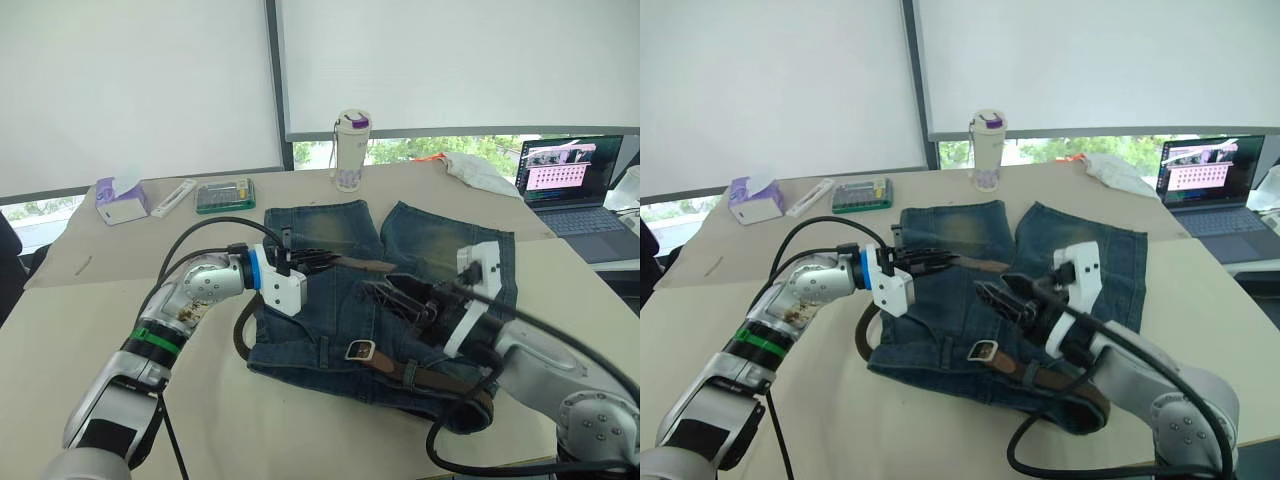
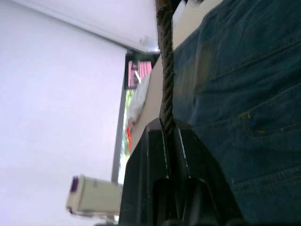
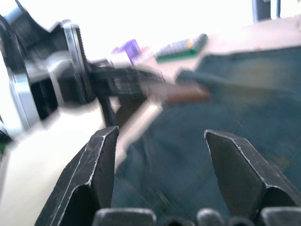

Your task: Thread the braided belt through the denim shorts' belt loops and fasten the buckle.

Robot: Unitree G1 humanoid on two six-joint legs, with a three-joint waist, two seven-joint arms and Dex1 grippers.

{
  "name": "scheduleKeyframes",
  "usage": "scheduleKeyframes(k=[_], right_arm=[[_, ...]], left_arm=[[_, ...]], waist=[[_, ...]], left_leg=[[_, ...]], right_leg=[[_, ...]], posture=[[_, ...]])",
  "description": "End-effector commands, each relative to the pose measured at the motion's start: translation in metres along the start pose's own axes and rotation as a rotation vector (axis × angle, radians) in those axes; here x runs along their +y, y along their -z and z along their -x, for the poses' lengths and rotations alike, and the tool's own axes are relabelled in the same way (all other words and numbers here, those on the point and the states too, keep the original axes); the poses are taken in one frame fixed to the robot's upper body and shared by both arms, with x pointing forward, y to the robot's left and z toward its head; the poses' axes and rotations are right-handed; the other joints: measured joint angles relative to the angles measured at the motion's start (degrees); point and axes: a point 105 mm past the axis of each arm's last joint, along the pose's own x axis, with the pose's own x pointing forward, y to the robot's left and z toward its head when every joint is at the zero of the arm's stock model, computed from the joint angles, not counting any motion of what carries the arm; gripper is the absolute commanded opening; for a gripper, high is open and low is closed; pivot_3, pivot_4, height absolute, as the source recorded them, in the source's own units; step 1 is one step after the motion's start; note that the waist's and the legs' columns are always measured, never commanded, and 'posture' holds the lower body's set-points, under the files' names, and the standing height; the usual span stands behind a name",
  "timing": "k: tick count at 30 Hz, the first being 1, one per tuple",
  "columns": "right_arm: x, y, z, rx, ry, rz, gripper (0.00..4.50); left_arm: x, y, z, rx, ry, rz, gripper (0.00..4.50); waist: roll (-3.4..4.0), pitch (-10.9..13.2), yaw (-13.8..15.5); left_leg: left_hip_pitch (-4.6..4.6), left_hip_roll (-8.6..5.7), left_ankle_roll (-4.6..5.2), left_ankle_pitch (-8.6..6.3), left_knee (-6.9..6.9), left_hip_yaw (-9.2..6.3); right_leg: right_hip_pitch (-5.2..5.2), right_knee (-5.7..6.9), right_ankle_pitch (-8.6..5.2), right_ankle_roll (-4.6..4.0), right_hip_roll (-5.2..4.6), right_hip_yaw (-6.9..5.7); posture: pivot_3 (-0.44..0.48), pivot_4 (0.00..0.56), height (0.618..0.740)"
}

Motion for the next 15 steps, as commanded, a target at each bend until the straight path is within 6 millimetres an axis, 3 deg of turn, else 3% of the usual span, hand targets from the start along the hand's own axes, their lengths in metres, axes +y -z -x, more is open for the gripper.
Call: scheduleKeyframes(k=[1,15], right_arm=[[0.010,-0.011,-0.003,-0.036,-0.026,-0.067,3.27],[0.008,-0.016,-0.015,-0.021,-0.005,-0.301,3.27]], left_arm=[[0.010,-0.005,-0.005,-0.045,-0.022,-0.052,0.05],[0.012,-0.006,0.000,-0.060,-0.032,-0.147,0.05]], waist=[[0.01,-0.01,-0.34],[0.07,-0.03,-1.02]], left_leg=[[0.00,0.00,0.01,0.00,0.00,0.00],[-0.03,0.05,0.06,0.02,0.02,-0.05]], right_leg=[[0.01,0.04,0.00,0.00,0.00,0.00],[0.04,0.06,0.00,0.01,0.18,0.00]], posture=[[0.000,0.150,0.740],[0.000,0.150,0.740]])
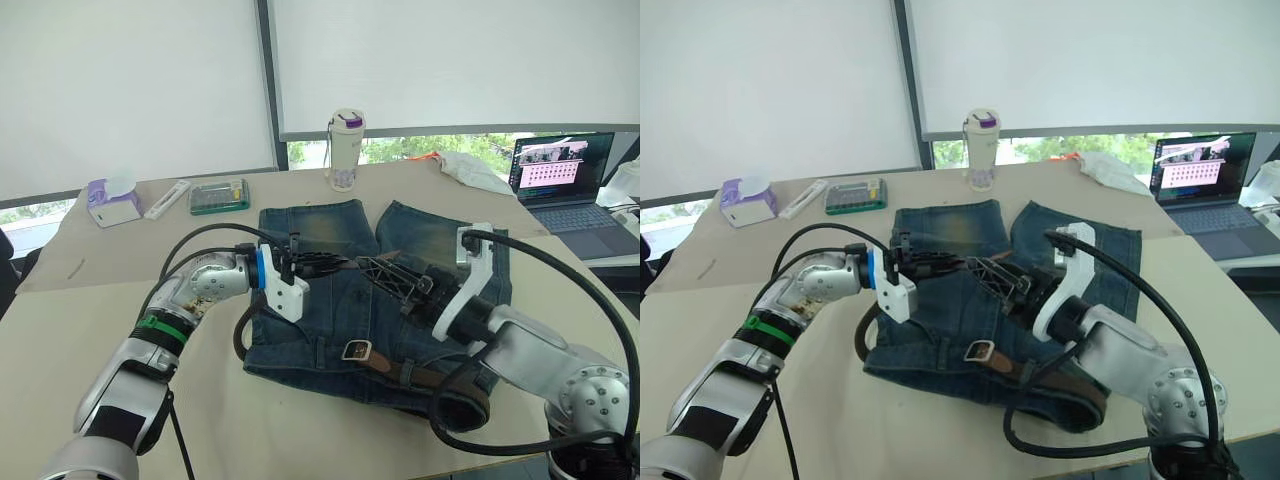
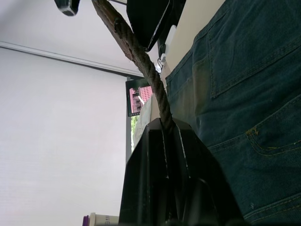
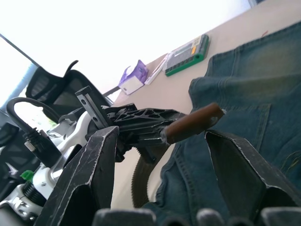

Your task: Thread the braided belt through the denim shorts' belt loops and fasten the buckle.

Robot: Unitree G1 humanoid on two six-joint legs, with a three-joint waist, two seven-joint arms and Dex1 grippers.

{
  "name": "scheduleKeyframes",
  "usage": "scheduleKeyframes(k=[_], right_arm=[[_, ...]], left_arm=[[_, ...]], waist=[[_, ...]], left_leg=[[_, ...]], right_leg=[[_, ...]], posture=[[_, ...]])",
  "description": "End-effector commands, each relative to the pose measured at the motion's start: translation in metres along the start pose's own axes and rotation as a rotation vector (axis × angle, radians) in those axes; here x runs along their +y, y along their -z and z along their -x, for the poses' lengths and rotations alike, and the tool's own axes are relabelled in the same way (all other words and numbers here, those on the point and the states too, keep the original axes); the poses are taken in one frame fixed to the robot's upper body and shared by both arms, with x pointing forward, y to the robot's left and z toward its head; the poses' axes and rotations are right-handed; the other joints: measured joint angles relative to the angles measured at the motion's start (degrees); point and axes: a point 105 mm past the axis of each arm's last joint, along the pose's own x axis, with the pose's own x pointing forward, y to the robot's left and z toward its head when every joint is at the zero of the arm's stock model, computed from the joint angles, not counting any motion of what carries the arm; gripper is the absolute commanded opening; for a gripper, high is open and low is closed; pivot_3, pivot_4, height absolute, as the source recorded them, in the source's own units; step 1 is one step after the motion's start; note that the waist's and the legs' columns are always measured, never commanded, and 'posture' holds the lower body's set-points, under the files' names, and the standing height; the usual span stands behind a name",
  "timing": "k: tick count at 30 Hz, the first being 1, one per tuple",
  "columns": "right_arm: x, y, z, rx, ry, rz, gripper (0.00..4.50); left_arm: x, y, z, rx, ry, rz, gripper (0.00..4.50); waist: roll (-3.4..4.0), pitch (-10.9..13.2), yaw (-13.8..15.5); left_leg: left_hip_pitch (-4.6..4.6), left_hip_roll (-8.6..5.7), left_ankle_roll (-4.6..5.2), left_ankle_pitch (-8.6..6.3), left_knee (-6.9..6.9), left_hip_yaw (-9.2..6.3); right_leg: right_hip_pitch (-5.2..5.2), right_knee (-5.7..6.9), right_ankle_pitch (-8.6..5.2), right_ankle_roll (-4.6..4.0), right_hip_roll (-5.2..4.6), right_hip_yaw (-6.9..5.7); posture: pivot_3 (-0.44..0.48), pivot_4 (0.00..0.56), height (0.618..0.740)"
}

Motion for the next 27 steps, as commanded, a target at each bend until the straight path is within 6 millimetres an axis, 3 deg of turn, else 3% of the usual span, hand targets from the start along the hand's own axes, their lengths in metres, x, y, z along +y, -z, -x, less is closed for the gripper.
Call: scheduleKeyframes(k=[1,2,10,19,23,24,26,27], right_arm=[[0.005,-0.006,-0.001,-0.010,-0.020,-0.020,3.27],[0.005,-0.005,-0.001,-0.003,-0.016,-0.028,2.72],[-0.007,0.001,-0.003,0.034,0.044,-0.059,0.02],[-0.011,0.005,-0.001,0.048,0.064,-0.042,0.02],[-0.013,0.008,0.000,0.064,0.080,-0.011,0.00],[-0.014,0.009,0.000,0.068,0.084,-0.002,0.00],[-0.015,0.011,0.000,0.072,0.088,0.009,0.00],[-0.016,0.011,0.000,0.071,0.090,0.014,0.00]], left_arm=[[0.016,-0.005,0.005,-0.016,-0.048,-0.070,0.05],[0.016,-0.005,0.006,-0.015,-0.048,-0.078,0.00],[0.015,-0.007,0.011,-0.017,-0.055,-0.107,0.00],[0.004,-0.017,0.019,-0.075,0.004,-0.046,0.00],[0.009,-0.013,0.029,-0.025,0.027,0.353,1.36],[0.017,-0.005,0.034,0.024,-0.003,0.565,1.71],[0.018,-0.008,0.043,0.051,0.051,0.921,2.37],[0.023,-0.014,0.051,0.038,0.073,1.184,2.68]], waist=[[0.00,0.00,0.01],[0.00,0.00,0.00],[0.01,-0.01,0.02],[0.02,-0.01,-0.03],[0.07,0.00,-0.27],[0.07,0.00,-0.41],[0.10,0.02,-0.84],[0.12,0.03,-1.07]], left_leg=[[-0.01,0.00,0.00,0.00,0.00,0.00],[0.00,0.01,0.00,0.00,0.00,-0.01],[-0.01,0.03,0.00,0.00,0.00,-0.02],[-0.01,0.04,0.00,0.00,0.00,-0.02],[-0.04,0.04,0.03,-0.01,0.00,-0.04],[-0.05,0.04,0.03,-0.02,0.01,-0.08],[-0.06,0.04,0.06,-0.03,0.02,-0.21],[-0.06,0.04,0.28,-0.15,0.03,-0.30]], right_leg=[[-0.01,0.00,0.00,0.00,0.00,0.00],[0.00,0.00,0.00,0.00,0.00,0.00],[-0.01,0.00,0.00,0.00,0.02,0.01],[-0.02,0.00,0.00,0.00,0.02,0.01],[-0.04,0.01,0.00,0.00,-0.01,0.01],[-0.05,0.02,0.00,0.00,-0.01,0.00],[-0.03,0.02,0.00,0.00,0.06,-0.07],[-0.04,0.04,-0.01,0.01,0.10,-0.11]], posture=[[0.000,0.150,0.740],[0.000,0.150,0.740],[0.000,0.150,0.740],[0.000,0.150,0.740],[0.000,0.150,0.740],[0.000,0.150,0.740],[0.000,0.150,0.740],[0.000,0.150,0.740]])
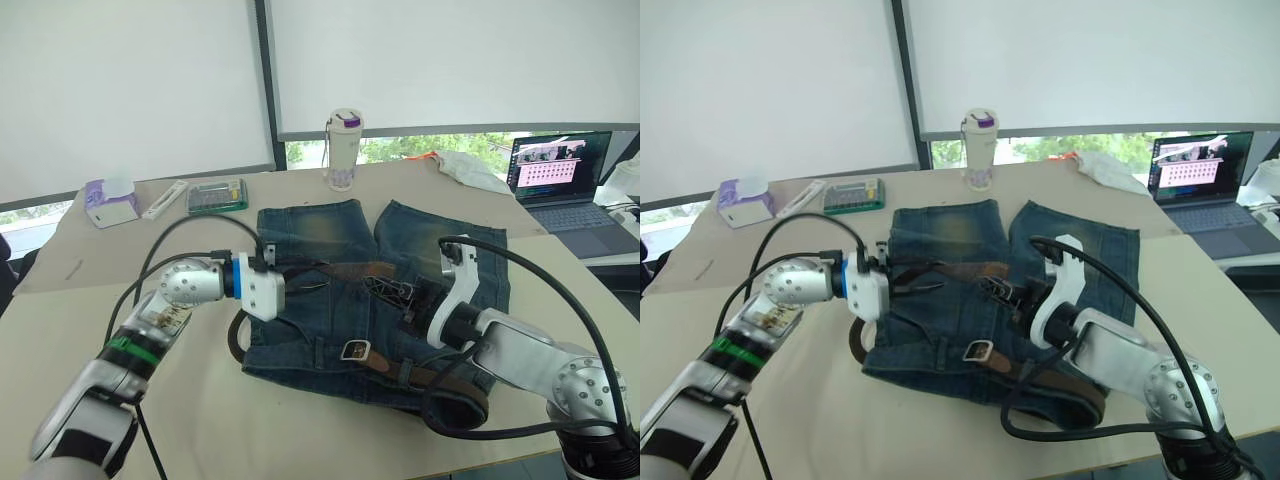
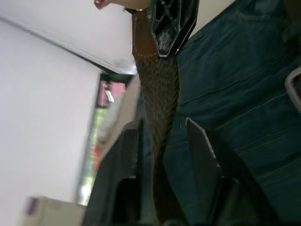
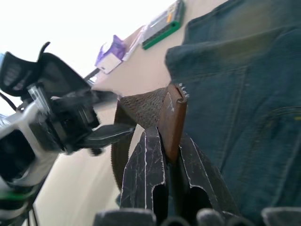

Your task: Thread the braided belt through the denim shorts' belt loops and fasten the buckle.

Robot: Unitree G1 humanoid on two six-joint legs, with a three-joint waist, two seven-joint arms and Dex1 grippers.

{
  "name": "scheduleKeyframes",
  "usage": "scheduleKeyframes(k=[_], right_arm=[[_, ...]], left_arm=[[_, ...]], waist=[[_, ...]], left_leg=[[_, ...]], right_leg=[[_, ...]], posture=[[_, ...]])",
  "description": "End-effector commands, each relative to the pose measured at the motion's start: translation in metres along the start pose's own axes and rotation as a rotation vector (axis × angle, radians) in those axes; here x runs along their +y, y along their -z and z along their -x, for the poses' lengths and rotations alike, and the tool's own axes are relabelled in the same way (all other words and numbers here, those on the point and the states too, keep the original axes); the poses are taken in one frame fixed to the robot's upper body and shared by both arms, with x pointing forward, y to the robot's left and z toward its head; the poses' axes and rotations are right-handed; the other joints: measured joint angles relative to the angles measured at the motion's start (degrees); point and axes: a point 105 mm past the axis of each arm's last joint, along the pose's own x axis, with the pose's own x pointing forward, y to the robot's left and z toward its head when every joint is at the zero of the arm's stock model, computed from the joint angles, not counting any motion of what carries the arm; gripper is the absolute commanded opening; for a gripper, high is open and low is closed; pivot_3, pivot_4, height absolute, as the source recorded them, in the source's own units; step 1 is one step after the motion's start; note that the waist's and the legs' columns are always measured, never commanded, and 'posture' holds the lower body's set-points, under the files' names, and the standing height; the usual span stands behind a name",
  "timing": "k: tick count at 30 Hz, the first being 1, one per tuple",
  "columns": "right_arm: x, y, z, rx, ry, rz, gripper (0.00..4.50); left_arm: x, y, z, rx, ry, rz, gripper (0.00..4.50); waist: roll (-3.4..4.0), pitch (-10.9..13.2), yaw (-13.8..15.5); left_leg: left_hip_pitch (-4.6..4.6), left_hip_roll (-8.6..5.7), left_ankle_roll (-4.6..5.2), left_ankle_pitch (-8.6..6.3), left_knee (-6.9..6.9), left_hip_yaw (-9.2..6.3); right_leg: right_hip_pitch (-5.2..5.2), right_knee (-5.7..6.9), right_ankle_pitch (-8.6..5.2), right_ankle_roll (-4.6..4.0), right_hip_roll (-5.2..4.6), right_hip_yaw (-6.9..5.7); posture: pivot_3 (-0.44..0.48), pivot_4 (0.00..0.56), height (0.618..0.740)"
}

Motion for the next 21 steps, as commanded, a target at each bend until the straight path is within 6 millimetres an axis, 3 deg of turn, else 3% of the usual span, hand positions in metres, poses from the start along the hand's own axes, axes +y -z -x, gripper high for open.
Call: scheduleKeyframes(k=[1,4,7,13,15,21], right_arm=[[0.004,-0.005,0.003,-0.039,-0.013,0.034,0.00],[0.004,-0.003,0.002,-0.038,-0.016,0.043,0.00],[0.007,-0.001,0.000,-0.029,-0.041,0.055,0.00],[0.014,0.001,-0.002,-0.014,-0.082,0.075,0.00],[0.017,0.002,-0.001,-0.005,-0.096,0.079,0.00],[0.020,0.007,0.000,0.018,-0.110,0.088,0.00]], left_arm=[[0.007,-0.032,0.023,-0.051,0.095,0.665,2.68],[0.001,-0.045,0.036,-0.074,0.138,1.020,2.68],[-0.019,-0.031,0.035,-0.012,0.107,1.258,2.68],[-0.046,-0.025,0.016,-0.013,0.074,1.498,2.68],[-0.045,-0.017,0.006,-0.039,0.001,1.592,2.68],[-0.041,-0.022,-0.010,-0.130,-0.042,1.778,2.68]], waist=[[0.07,0.04,-0.67],[0.44,0.15,-1.30],[0.60,0.13,-1.38],[0.48,0.20,-0.61],[0.48,0.20,-0.17],[0.47,0.19,0.35]], left_leg=[[0.01,-0.01,0.04,-0.02,0.00,-0.06],[0.10,-0.06,0.05,-0.03,-0.01,-0.24],[0.20,-0.12,-0.08,0.04,-0.01,-0.25],[0.21,-0.13,-0.32,0.18,-0.01,-0.20],[0.22,-0.14,-0.33,0.18,-0.01,-0.16],[0.17,-0.14,-0.43,0.23,0.01,-0.13]], right_leg=[[0.02,-0.01,0.00,0.00,0.02,-0.06],[0.04,0.02,-0.07,0.09,0.09,-0.14],[0.13,0.01,-0.11,0.14,0.06,-0.14],[0.10,0.01,-0.09,0.10,0.04,0.01],[0.11,-0.02,-0.09,0.10,-0.01,0.11],[0.03,-0.04,-0.08,0.09,-0.08,0.26]], posture=[[0.000,0.150,0.740],[0.000,0.150,0.740],[0.000,0.150,0.740],[0.000,0.150,0.740],[0.000,0.150,0.740],[0.000,0.150,0.740]])
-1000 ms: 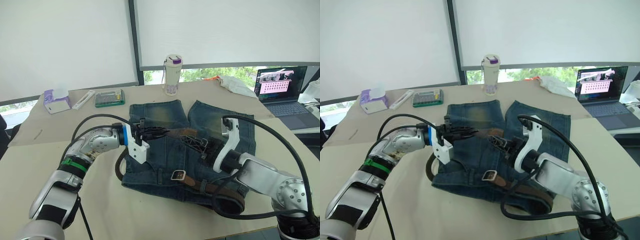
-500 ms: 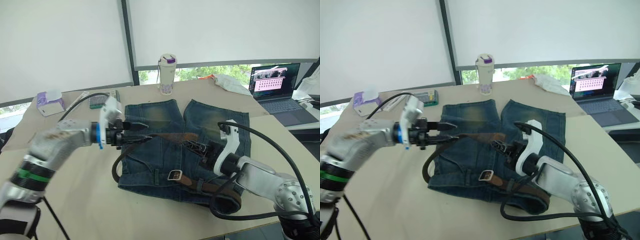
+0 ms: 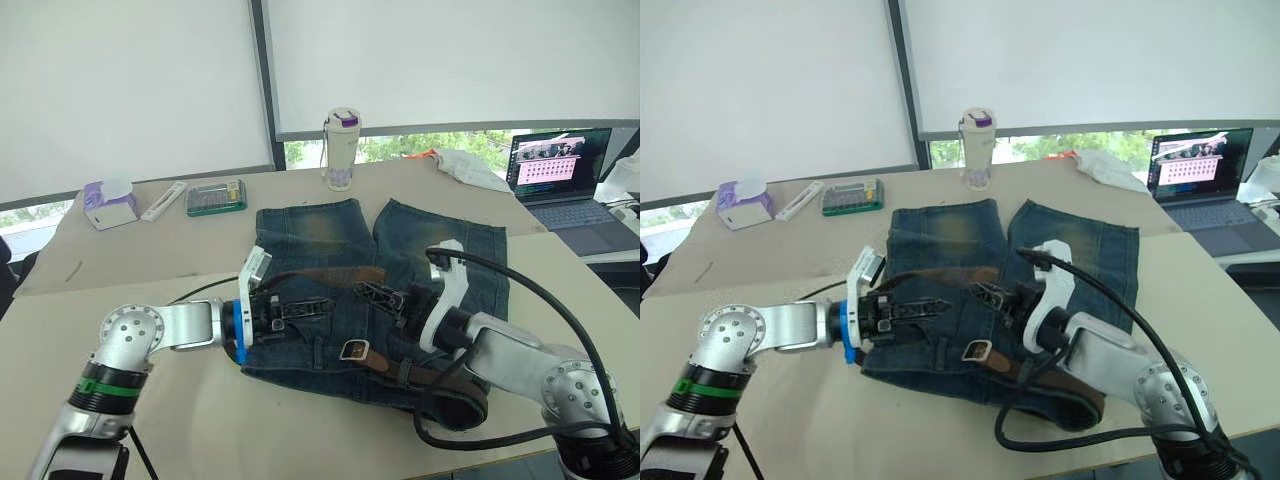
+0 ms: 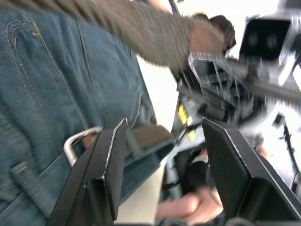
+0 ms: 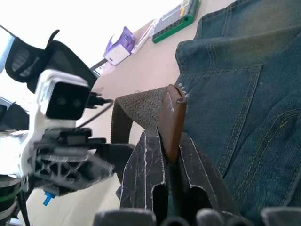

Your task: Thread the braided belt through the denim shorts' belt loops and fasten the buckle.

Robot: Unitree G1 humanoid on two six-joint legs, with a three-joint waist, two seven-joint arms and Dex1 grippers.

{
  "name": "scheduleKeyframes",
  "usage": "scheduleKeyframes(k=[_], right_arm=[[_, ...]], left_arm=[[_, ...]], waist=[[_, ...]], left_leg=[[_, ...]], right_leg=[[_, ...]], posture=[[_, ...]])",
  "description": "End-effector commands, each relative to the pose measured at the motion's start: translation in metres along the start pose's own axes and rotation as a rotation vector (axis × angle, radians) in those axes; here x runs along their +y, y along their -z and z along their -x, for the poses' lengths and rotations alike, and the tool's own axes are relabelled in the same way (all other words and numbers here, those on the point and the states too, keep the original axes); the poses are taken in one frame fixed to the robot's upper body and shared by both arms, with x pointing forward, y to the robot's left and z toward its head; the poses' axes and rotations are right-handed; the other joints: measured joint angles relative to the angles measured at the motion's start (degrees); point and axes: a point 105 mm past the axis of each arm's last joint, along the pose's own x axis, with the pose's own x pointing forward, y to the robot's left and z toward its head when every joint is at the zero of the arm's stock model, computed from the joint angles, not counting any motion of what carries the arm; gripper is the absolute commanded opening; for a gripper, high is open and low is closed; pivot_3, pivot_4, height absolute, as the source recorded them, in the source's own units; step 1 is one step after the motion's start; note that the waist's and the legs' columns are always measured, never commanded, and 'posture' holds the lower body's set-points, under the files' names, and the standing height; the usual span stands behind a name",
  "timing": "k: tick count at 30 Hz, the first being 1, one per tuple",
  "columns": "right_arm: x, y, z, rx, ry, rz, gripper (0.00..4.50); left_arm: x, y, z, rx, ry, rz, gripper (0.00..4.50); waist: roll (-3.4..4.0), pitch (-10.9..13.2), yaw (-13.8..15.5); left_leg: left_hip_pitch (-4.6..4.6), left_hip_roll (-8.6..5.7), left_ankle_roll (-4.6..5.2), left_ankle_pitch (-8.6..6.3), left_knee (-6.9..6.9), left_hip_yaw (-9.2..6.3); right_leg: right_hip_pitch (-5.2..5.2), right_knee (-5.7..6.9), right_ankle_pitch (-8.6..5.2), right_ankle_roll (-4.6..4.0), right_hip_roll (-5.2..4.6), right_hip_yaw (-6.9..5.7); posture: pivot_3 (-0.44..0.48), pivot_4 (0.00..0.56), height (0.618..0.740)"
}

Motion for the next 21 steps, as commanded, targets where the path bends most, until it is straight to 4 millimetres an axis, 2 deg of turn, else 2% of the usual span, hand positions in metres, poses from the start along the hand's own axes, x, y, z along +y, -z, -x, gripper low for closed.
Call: scheduleKeyframes(k=[1,15,21], right_arm=[[0.014,-0.001,0.003,-0.006,-0.055,0.020,0.00],[0.017,0.003,0.003,0.007,-0.072,0.011,0.00],[0.018,0.006,0.003,0.014,-0.075,0.006,0.00]], left_arm=[[-0.008,-0.008,-0.002,-0.058,0.013,0.040,2.68],[-0.002,-0.014,-0.016,-0.188,0.009,0.160,2.68],[-0.003,-0.012,-0.017,-0.186,0.013,0.165,0.87]], waist=[[0.00,0.00,0.05],[-0.01,-0.02,0.70],[-0.02,-0.03,0.69]], left_leg=[[0.01,0.00,0.00,0.00,0.00,0.00],[0.05,-0.03,-0.03,0.02,0.00,0.25],[0.06,-0.02,-0.03,0.02,0.00,0.30]], right_leg=[[0.00,0.00,0.00,0.00,-0.01,0.02],[0.01,-0.05,0.01,-0.02,0.03,0.18],[-0.01,-0.06,0.00,-0.02,0.05,0.24]], posture=[[0.000,0.150,0.740],[0.000,0.150,0.740],[0.000,0.150,0.740]])
